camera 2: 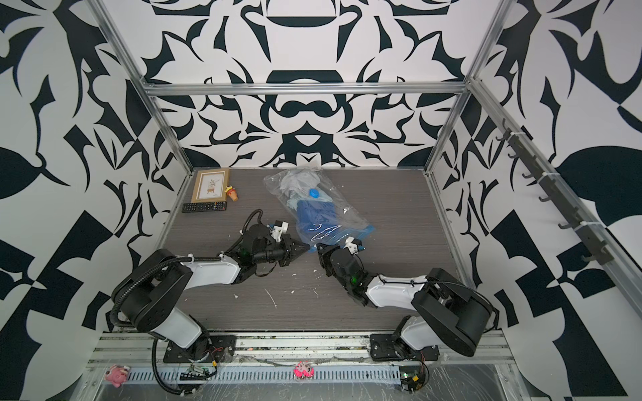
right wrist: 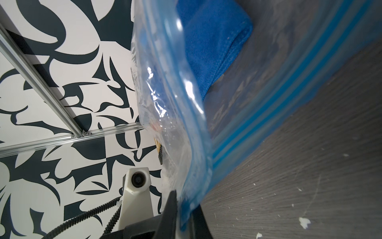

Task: Place the folded towel into the vacuum bag
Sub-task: Close the vacuum bag at the center of the board.

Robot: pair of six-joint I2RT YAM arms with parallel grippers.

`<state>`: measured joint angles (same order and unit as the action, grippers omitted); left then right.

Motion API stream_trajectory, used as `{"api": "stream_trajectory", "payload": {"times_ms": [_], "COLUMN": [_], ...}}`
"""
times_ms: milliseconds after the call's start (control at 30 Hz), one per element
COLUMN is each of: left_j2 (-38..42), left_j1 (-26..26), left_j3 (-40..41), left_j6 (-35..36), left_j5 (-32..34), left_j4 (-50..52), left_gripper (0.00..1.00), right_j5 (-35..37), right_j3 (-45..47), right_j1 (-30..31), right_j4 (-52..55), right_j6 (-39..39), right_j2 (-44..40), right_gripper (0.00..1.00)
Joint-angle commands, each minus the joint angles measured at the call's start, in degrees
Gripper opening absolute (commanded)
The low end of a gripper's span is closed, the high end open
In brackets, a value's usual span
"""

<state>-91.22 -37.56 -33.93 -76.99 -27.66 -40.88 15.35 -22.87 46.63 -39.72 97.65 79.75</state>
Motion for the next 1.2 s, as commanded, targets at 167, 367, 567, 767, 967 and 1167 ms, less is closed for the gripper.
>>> {"api": "stream_trajectory", "payload": {"times_ms": [167, 367, 567, 767, 967, 1167], "left_j2": [3.7, 2.6, -1.5, -4.0, -3.9, -3.4], "left_j1": [1.8, 1.9, 1.9, 1.8, 1.7, 1.7], "left_j3": [1.3, 0.3, -2.0, -2.7, -3.6, -2.9], "left_j6": [0.9, 0.9, 1.3, 0.9, 2.2, 2.3], "left_j5": [-0.6, -1.4, -4.6, -5.7, -5.5, -5.0], "left_j4": [-0.3, -0.4, -4.1, -6.2, -4.2, -4.0], "left_gripper": [0.0, 0.0, 0.0, 0.0, 0.0, 0.0], "right_j5": [16.2, 12.4, 1.2, -8.0, -15.0, -17.0], "right_j3": [3.1, 2.4, 2.3, 4.2, 3.0, 3.0], "right_j1": [-5.9, -6.6, -6.6, -6.6, -6.7, -6.8], "right_j4": [15.5, 11.9, 7.2, 5.2, -2.5, -13.9], "right_j6": [-0.1, -6.0, -16.3, -19.8, -20.5, -16.7], "right_j2": [-1.1, -1.0, -3.6, -7.7, -4.8, 2.0], "right_gripper": [0.0, 0.0, 0.21, 0.57, 0.64, 0.64]}}
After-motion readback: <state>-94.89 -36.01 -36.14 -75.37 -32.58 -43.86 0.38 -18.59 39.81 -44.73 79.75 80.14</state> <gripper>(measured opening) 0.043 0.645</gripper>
